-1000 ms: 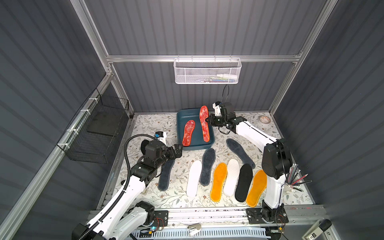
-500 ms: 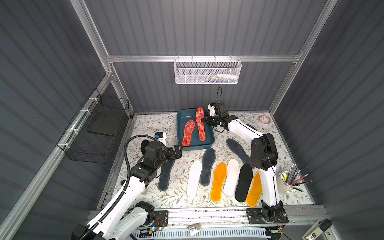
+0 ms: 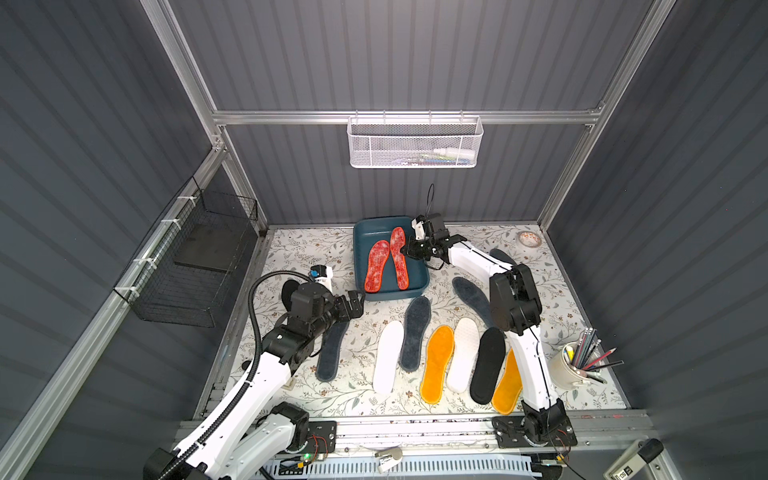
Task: Put the insoles into the storage box
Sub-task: Place the insole in the storage box.
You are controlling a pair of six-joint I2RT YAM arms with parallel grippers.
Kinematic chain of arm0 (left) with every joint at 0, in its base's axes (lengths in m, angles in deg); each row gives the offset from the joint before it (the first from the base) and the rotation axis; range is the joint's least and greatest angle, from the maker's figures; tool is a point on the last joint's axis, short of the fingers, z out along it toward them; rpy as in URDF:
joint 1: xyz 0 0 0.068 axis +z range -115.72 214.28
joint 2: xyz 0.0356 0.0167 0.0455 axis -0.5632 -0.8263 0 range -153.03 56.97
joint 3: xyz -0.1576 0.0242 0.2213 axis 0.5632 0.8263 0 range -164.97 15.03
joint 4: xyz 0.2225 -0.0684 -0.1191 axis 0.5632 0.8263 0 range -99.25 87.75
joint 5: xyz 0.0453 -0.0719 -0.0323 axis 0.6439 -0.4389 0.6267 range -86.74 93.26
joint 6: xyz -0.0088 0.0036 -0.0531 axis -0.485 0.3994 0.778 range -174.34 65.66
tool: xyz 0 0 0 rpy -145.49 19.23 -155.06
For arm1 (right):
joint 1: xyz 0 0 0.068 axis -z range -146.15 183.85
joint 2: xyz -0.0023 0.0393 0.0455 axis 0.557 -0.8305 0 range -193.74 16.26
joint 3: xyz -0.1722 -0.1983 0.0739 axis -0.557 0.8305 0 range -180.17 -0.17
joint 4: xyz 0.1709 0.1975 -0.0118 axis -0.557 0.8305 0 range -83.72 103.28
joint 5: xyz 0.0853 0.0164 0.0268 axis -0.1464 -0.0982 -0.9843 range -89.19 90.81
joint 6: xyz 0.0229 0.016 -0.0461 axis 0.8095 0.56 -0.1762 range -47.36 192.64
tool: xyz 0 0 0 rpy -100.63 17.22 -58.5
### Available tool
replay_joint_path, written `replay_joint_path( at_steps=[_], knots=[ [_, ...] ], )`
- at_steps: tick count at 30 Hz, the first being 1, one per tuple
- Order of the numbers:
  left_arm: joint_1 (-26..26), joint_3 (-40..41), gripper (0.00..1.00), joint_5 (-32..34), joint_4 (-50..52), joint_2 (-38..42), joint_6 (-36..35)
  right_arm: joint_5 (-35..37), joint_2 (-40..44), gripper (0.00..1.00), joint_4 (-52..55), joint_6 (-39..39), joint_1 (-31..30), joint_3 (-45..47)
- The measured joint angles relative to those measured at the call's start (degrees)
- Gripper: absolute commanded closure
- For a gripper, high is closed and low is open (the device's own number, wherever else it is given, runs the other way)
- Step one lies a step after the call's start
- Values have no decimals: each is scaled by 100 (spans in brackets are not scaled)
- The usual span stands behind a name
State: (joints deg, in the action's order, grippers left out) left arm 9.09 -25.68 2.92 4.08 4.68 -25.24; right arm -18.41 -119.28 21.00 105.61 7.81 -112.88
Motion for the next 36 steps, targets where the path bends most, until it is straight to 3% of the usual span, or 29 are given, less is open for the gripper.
replay_joint_path(
  at_steps=[3, 7, 11, 18, 22, 28, 36],
  knots=[
    [0, 0, 1, 2, 2, 0, 0, 42, -214, 98, 140, -26, 0, -313],
    [0, 0, 0, 37, 35, 0, 0, 72, -361, 89, 308, -63, 0, -514],
    [0, 0, 1, 39, 68, 0, 0, 146, -361, 66, 415, -79, 0, -518],
    [0, 0, 0, 42, 85, 0, 0, 297, -131, 38, 586, -304, -4, -413],
    [0, 0, 1, 46, 85, 0, 2, 498, 560, 25, 595, -474, -20, -70],
    [0, 0, 1, 59, 74, -96, 28, 743, 2168, 14, 74, -638, -63, 929],
    [0, 31, 1, 11, -74, -284, 133, 1252, 4649, 9, -1272, -887, -299, 3891]
  ],
)
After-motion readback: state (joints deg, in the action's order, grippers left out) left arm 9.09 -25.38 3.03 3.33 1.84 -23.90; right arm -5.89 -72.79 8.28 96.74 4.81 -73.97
